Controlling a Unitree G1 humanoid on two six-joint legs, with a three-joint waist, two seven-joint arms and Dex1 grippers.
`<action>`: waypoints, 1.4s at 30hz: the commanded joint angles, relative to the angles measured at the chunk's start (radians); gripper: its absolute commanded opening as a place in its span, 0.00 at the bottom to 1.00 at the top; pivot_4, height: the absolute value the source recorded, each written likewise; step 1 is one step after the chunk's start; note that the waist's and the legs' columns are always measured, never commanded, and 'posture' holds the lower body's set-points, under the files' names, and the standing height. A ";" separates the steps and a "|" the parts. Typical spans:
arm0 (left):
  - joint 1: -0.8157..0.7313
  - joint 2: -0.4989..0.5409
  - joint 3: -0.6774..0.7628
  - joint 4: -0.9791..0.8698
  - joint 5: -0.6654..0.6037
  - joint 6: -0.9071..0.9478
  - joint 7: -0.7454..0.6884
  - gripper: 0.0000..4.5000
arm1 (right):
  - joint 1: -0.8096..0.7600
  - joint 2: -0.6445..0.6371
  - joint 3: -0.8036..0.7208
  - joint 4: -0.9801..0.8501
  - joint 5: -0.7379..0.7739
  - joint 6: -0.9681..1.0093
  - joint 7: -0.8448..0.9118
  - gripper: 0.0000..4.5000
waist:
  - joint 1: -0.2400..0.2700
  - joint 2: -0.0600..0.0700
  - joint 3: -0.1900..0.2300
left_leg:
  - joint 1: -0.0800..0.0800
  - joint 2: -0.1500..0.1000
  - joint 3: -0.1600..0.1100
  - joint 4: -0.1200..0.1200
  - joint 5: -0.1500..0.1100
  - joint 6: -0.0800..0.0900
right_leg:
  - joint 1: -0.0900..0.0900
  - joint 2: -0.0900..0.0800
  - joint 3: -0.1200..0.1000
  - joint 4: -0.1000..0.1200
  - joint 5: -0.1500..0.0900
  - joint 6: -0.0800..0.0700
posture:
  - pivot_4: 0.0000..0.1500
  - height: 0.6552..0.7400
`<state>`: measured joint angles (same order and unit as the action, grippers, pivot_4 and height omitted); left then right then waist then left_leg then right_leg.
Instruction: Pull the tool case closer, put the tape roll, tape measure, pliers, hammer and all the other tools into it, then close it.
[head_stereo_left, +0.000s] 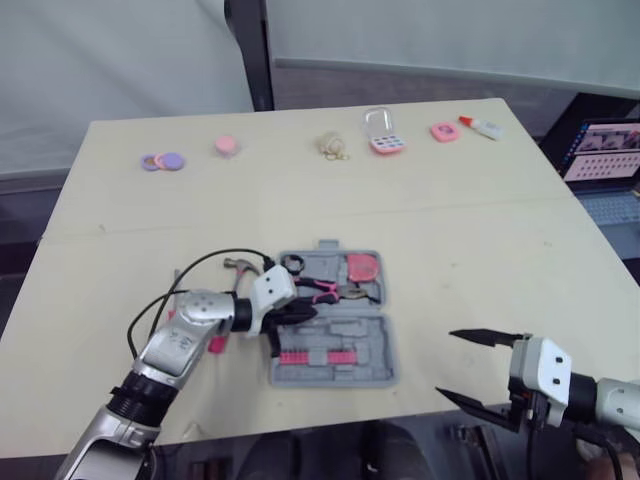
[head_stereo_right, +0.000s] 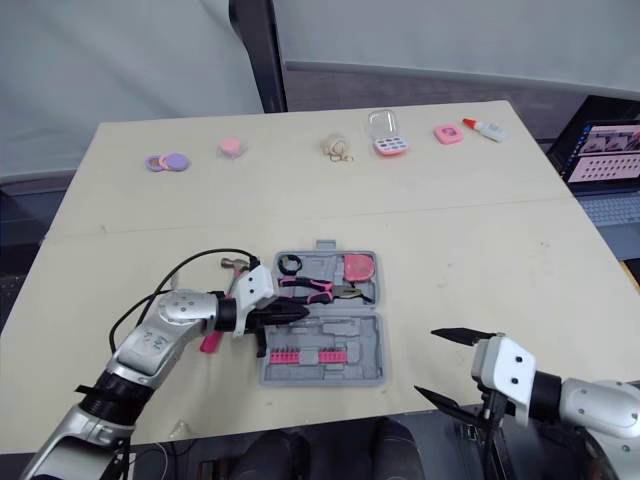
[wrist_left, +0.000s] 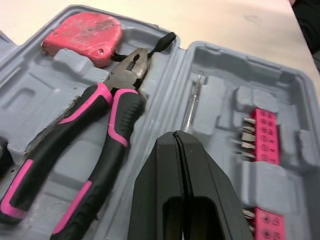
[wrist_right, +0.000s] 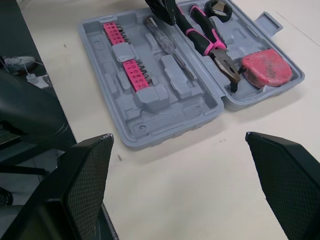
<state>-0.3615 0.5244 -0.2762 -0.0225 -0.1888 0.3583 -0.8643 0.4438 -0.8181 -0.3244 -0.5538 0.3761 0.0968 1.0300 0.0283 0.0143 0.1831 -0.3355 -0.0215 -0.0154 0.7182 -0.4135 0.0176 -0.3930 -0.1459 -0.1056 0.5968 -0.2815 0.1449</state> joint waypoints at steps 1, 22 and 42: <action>0.013 -0.011 0.009 -0.003 0.012 -0.034 0.001 0.01 | 0.007 0.008 -0.034 -0.032 0.014 -0.009 -0.010 1.00 | -0.001 0.000 0.000 | 0.000 0.000 0.000 0.000 0.000 0.000 | 0.000 0.000 0.000 0.000 0.000 0.000 | 1.00 1.00; 0.029 -0.055 -0.037 0.059 0.098 -0.042 0.000 0.01 | 0.023 0.004 -0.053 -0.042 0.010 -0.008 -0.013 1.00 | 0.001 0.001 -0.001 | 0.000 0.000 0.000 0.000 0.000 0.000 | 0.000 0.000 0.000 0.000 0.000 0.000 | 1.00 1.00; 0.024 -0.049 -0.164 0.150 0.220 -0.007 -0.019 0.01 | 0.045 0.009 -0.073 -0.065 0.015 0.005 -0.024 1.00 | 0.009 0.005 -0.026 | 0.004 0.000 0.000 -0.002 0.000 0.001 | 0.005 0.000 -0.001 -0.002 0.000 0.000 | 1.00 1.00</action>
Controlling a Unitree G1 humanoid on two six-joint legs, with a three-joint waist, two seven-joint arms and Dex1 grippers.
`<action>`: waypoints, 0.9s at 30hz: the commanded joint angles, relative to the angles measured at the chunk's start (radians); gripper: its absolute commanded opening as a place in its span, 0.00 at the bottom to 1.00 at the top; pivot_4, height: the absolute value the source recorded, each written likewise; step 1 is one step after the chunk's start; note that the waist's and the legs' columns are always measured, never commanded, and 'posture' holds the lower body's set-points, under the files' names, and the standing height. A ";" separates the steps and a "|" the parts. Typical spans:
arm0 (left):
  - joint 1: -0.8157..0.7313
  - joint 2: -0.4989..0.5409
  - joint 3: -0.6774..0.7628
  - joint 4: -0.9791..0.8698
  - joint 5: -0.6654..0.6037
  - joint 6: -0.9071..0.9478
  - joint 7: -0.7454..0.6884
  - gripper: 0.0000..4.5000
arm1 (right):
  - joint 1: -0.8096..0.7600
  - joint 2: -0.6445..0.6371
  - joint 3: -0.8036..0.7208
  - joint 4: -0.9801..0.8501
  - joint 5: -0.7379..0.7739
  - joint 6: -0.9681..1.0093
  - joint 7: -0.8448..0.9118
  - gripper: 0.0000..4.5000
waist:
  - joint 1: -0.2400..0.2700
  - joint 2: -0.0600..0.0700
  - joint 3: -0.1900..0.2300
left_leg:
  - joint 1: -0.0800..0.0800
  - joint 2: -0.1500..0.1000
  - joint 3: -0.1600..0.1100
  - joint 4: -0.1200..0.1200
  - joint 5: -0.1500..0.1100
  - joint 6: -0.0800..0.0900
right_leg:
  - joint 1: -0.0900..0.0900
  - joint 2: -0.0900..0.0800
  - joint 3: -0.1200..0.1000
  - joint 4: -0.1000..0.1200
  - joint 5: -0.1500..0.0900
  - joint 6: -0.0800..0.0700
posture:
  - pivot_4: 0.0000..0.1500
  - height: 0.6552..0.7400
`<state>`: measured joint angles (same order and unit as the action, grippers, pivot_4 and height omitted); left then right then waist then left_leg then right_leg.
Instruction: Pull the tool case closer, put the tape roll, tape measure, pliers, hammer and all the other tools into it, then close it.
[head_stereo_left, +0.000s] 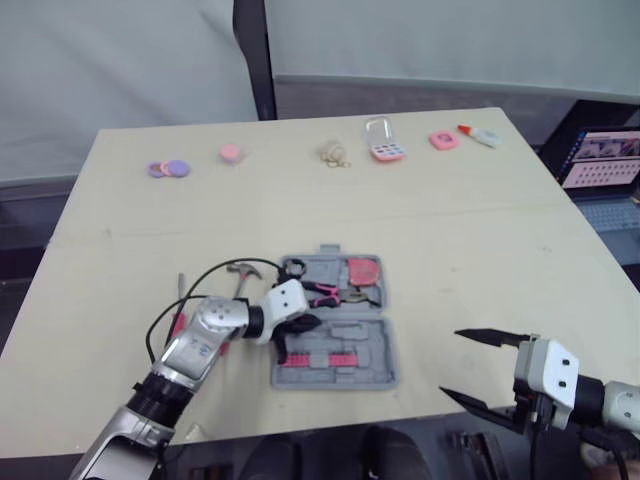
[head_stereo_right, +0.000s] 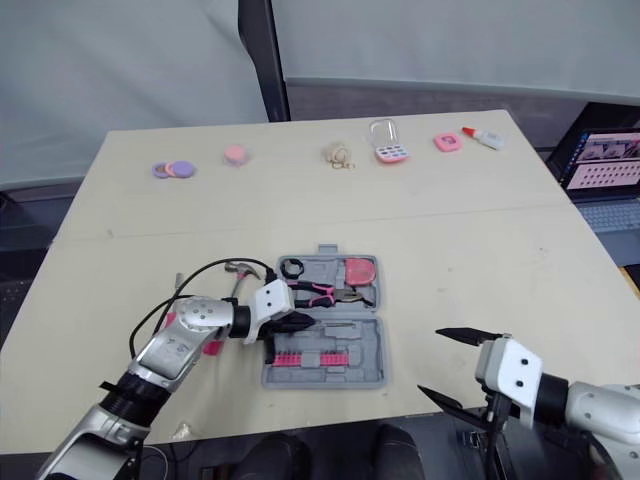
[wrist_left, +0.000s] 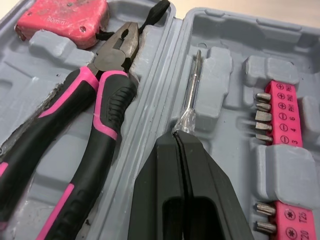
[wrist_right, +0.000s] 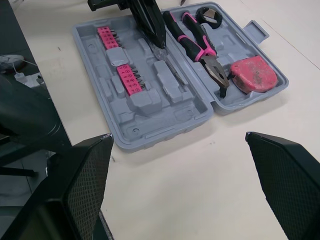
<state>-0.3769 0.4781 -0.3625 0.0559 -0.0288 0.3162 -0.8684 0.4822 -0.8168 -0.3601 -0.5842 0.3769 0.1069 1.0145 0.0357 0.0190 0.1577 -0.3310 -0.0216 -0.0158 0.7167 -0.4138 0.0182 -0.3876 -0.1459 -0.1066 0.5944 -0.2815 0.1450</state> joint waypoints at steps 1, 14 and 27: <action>0.038 -0.005 -0.080 0.075 0.060 0.038 -0.014 0.01 | 0.008 0.008 -0.038 -0.036 0.014 -0.004 -0.009 1.00 | 0.004 0.001 -0.001 | 0.001 0.000 0.000 0.000 0.000 0.000 | 0.001 0.000 0.000 -0.001 0.000 0.000 | 1.00 1.00; 0.034 -0.018 -0.138 0.149 0.106 0.048 -0.025 0.01 | 0.017 0.009 -0.046 -0.040 0.015 -0.001 -0.011 1.00 | 0.016 0.008 -0.009 | 0.015 0.000 -0.001 -0.004 -0.002 0.002 | 0.015 0.000 0.001 -0.005 0.000 0.000 | 1.00 1.00; 0.033 -0.049 -0.185 0.207 0.142 0.033 -0.041 0.01 | 0.027 0.014 -0.052 -0.058 0.014 0.011 -0.022 1.00 | 0.018 0.014 -0.014 | 0.028 0.001 -0.002 -0.011 -0.005 0.006 | 0.033 -0.003 0.003 -0.015 -0.001 0.001 | 1.00 1.00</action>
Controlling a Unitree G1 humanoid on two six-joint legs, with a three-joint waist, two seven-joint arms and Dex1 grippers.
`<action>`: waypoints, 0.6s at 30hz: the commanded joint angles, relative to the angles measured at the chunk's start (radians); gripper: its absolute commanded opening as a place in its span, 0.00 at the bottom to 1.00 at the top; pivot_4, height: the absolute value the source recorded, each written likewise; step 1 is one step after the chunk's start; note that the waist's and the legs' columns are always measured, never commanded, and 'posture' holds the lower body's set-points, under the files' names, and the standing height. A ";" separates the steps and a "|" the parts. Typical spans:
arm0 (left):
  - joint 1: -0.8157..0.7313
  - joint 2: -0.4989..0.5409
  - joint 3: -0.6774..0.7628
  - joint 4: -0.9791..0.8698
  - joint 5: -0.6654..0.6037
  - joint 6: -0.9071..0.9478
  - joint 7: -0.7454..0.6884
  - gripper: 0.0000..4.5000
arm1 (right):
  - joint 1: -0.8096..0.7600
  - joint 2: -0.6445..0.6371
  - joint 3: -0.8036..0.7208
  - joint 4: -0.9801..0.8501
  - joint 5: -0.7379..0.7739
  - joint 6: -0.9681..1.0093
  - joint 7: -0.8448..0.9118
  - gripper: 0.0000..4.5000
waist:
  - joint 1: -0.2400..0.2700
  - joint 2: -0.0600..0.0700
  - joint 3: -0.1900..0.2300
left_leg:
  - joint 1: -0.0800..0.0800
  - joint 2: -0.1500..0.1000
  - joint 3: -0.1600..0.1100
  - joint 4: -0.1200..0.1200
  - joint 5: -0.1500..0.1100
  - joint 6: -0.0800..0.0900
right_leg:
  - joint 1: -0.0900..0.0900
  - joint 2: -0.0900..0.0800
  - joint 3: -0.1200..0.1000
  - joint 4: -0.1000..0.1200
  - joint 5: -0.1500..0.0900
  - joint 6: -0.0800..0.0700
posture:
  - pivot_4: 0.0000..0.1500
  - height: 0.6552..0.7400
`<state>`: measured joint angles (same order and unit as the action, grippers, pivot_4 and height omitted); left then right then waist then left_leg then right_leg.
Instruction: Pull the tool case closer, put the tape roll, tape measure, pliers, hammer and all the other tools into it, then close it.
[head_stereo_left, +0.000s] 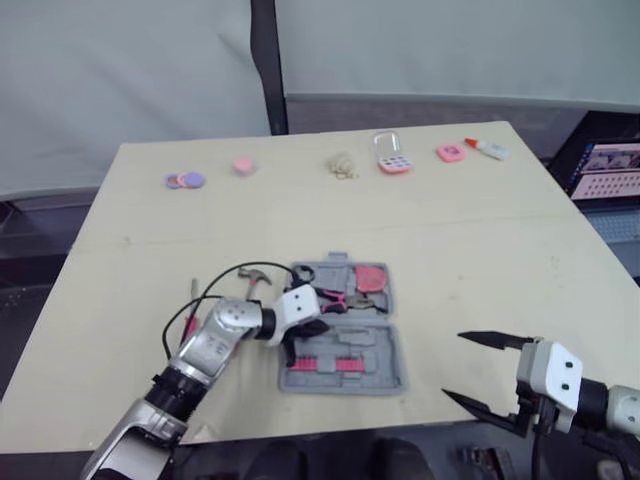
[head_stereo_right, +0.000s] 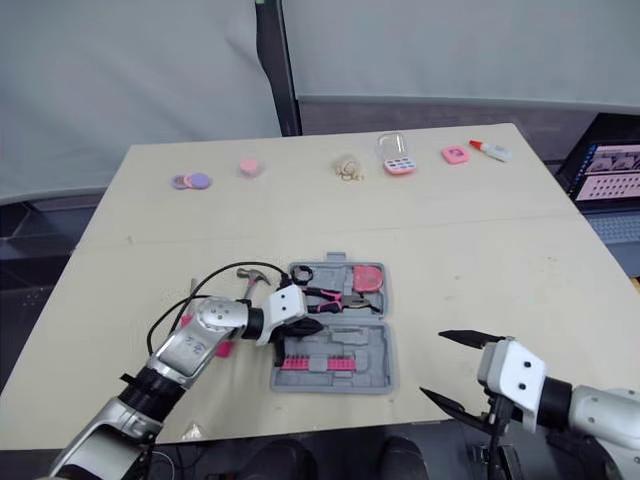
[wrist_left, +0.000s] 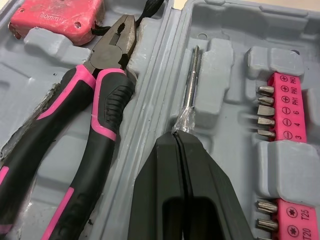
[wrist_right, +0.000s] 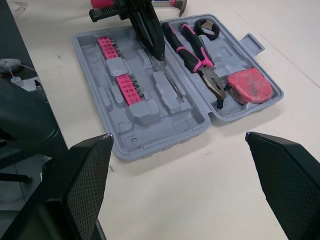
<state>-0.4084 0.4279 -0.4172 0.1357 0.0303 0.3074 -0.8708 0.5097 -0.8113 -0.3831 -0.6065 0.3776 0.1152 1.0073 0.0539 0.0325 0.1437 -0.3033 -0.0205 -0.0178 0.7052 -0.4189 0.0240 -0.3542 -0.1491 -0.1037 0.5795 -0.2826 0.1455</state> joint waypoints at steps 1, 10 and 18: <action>0.062 -0.002 -0.135 0.138 0.090 0.037 -0.038 0.01 | -0.001 0.009 -0.029 -0.037 0.013 0.004 -0.015 1.00 | 0.000 0.001 -0.001 | 0.003 0.000 0.000 -0.002 0.000 0.000 | 0.002 0.000 0.000 -0.004 0.000 0.000 | 1.00 1.00; 0.067 -0.017 -0.080 0.131 0.056 0.017 -0.044 0.01 | -0.010 0.008 -0.023 -0.036 0.010 0.008 -0.019 1.00 | 0.005 0.005 -0.003 | 0.007 0.000 -0.004 -0.004 0.000 0.000 | 0.011 -0.001 0.000 -0.012 0.000 0.000 | 1.00 1.00; 0.131 -0.002 0.204 -0.154 -0.272 0.195 -0.106 0.01 | -0.059 0.017 0.021 -0.009 -0.002 0.002 -0.020 1.00 | -0.024 -0.001 0.008 | 0.001 0.005 -0.002 -0.006 0.001 -0.004 | -0.005 0.000 -0.001 -0.004 -0.001 0.001 | 1.00 1.00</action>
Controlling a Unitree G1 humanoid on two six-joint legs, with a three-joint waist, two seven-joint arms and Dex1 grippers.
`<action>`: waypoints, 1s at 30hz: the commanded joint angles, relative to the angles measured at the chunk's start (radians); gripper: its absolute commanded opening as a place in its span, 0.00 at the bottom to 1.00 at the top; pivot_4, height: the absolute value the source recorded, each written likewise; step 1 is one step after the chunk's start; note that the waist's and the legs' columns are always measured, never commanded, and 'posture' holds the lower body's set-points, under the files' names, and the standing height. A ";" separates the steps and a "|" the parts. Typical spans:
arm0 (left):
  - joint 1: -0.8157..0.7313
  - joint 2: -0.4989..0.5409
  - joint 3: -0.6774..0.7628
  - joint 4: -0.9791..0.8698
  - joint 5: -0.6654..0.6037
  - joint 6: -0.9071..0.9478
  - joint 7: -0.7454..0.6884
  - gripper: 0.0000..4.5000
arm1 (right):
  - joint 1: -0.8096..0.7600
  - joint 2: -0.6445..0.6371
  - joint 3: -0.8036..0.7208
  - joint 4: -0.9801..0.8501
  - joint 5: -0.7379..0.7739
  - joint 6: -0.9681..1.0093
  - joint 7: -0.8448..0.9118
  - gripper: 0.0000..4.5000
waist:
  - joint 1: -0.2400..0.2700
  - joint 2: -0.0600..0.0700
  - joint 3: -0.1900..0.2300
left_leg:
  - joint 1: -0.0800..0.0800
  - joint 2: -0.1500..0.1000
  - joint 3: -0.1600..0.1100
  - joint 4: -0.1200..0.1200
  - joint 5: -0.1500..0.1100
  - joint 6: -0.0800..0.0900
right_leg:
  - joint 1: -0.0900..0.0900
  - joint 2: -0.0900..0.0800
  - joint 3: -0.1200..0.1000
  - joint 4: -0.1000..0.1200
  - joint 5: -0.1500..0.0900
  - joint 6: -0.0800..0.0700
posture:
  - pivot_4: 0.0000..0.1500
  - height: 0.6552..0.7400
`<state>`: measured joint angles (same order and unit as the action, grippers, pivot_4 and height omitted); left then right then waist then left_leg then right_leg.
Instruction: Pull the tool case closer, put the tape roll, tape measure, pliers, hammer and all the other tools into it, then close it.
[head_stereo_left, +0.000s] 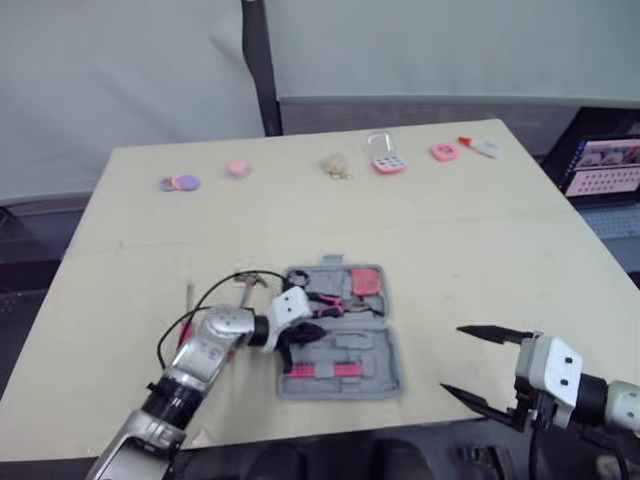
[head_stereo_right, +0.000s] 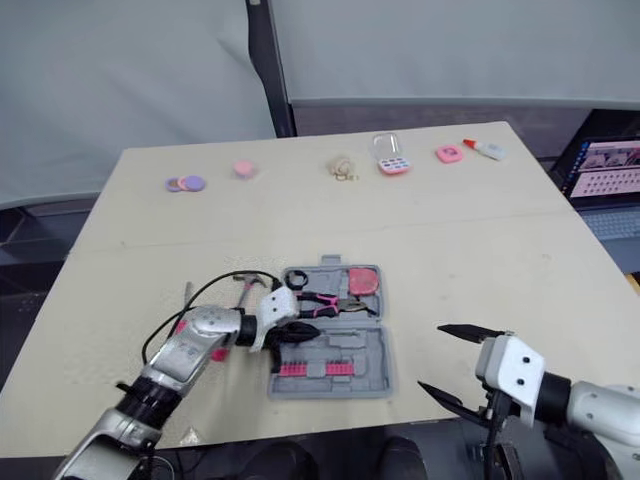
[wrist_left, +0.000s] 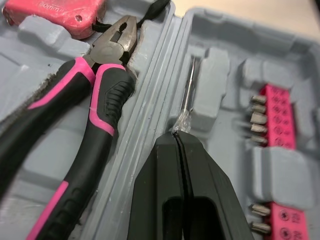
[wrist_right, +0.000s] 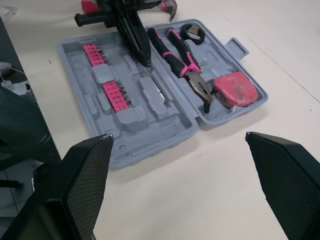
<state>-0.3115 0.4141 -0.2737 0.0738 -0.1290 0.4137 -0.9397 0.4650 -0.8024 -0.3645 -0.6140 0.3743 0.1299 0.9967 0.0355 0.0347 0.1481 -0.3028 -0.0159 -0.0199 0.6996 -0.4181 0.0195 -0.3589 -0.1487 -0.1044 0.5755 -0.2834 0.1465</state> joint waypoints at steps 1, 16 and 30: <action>0.049 0.013 0.106 -0.139 -0.160 0.100 -0.039 0.01 | -0.021 0.008 0.009 0.004 -0.001 -0.017 -0.007 1.00 | -0.009 -0.005 0.007 | -0.003 0.001 0.000 0.000 0.001 -0.001 | -0.003 0.001 -0.001 0.001 0.000 0.000 | 1.00 1.00; 0.150 0.197 0.519 -0.470 -0.552 0.334 0.012 0.01 | -0.096 -0.003 0.043 0.076 0.002 -0.044 0.026 1.00 | -0.012 -0.012 0.020 | -0.016 0.000 0.000 0.004 0.001 -0.001 | -0.016 0.001 -0.001 0.007 0.000 0.000 | 1.00 1.00; 0.613 0.253 0.819 -0.524 -0.582 0.244 0.014 0.01 | -0.173 0.006 0.080 0.141 0.030 -0.024 0.036 1.00 | -0.014 -0.010 0.029 | -0.016 0.001 0.001 0.001 0.001 -0.002 | -0.017 0.001 0.000 0.003 0.000 -0.001 | 1.00 1.00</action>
<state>0.2697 0.6749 0.4945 -0.4191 -0.7056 0.7059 -0.9111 0.2948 -0.8007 -0.2805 -0.4662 0.3832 0.1119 1.0291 0.0218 0.0243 0.1776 -0.3188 -0.0150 -0.0186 0.7003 -0.4169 0.0178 -0.3762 -0.1474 -0.1048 0.5781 -0.2836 0.1460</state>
